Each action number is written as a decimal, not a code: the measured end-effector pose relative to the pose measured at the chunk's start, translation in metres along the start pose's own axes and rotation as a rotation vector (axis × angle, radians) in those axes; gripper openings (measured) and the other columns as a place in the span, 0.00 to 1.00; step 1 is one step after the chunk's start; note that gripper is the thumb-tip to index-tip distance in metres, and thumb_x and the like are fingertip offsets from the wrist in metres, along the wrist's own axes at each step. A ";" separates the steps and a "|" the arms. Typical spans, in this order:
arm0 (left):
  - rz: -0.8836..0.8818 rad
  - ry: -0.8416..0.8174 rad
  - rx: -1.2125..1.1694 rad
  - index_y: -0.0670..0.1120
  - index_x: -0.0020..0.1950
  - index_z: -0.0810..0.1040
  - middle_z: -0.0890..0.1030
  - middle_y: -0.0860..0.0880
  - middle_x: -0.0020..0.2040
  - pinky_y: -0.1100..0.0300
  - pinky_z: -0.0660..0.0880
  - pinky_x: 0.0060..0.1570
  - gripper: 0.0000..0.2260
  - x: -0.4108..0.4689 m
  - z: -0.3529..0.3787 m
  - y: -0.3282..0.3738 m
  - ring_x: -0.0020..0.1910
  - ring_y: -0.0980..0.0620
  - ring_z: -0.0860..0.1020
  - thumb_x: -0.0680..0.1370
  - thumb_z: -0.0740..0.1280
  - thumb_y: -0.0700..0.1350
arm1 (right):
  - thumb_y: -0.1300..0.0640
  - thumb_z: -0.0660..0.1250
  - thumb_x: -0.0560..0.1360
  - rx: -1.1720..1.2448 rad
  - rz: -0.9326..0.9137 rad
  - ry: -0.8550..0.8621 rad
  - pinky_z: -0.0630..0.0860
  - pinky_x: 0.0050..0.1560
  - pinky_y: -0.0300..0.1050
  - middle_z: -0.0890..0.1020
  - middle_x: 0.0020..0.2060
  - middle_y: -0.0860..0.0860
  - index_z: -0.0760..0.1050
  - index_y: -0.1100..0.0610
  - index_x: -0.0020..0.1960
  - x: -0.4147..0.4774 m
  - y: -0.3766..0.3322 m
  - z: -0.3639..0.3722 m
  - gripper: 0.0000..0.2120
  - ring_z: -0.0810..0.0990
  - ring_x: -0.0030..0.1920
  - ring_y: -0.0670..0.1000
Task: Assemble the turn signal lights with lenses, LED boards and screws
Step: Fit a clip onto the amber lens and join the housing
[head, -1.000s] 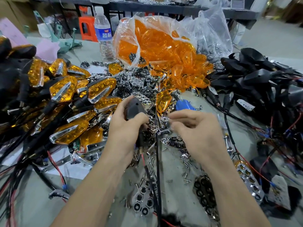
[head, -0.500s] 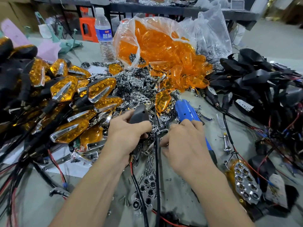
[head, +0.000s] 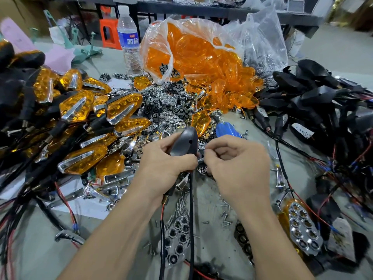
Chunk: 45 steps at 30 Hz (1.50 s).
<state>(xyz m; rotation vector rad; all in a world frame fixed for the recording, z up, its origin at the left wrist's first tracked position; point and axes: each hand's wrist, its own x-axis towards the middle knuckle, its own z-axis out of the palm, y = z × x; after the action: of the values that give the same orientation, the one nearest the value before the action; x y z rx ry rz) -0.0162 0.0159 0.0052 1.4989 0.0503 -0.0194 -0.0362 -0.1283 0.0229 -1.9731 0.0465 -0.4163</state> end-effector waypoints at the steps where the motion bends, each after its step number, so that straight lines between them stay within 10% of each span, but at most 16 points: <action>1: -0.002 -0.001 -0.002 0.50 0.53 0.88 0.87 0.43 0.45 0.54 0.76 0.44 0.22 0.000 0.001 -0.001 0.40 0.49 0.81 0.59 0.74 0.38 | 0.68 0.74 0.71 0.108 0.004 -0.007 0.79 0.32 0.40 0.84 0.29 0.45 0.85 0.51 0.37 0.001 0.000 -0.002 0.12 0.83 0.29 0.47; 8: 0.030 -0.077 0.041 0.53 0.53 0.88 0.82 0.50 0.40 0.55 0.68 0.41 0.22 0.001 0.007 -0.007 0.38 0.51 0.74 0.61 0.75 0.38 | 0.73 0.71 0.75 0.492 0.087 -0.092 0.81 0.37 0.39 0.87 0.34 0.54 0.87 0.52 0.41 0.005 0.001 -0.002 0.17 0.87 0.34 0.53; 36: 0.035 -0.035 0.150 0.55 0.48 0.88 0.85 0.40 0.41 0.53 0.70 0.37 0.18 -0.002 0.011 -0.005 0.35 0.52 0.75 0.60 0.76 0.43 | 0.65 0.80 0.69 0.393 0.162 -0.053 0.71 0.29 0.41 0.83 0.27 0.51 0.86 0.55 0.35 0.009 0.020 0.010 0.08 0.74 0.25 0.45; 45: -0.061 -0.040 0.020 0.46 0.47 0.87 0.83 0.45 0.39 0.60 0.72 0.33 0.15 -0.003 0.007 -0.001 0.34 0.51 0.77 0.61 0.73 0.39 | 0.36 0.71 0.72 0.227 0.188 -0.036 0.65 0.31 0.42 0.73 0.22 0.54 0.75 0.59 0.29 0.012 0.011 -0.001 0.27 0.67 0.24 0.46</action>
<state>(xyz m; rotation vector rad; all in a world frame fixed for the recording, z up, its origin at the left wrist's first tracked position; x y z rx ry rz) -0.0187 0.0090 0.0047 1.5164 0.0635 -0.0993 -0.0233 -0.1364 0.0171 -1.7344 0.1537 -0.2518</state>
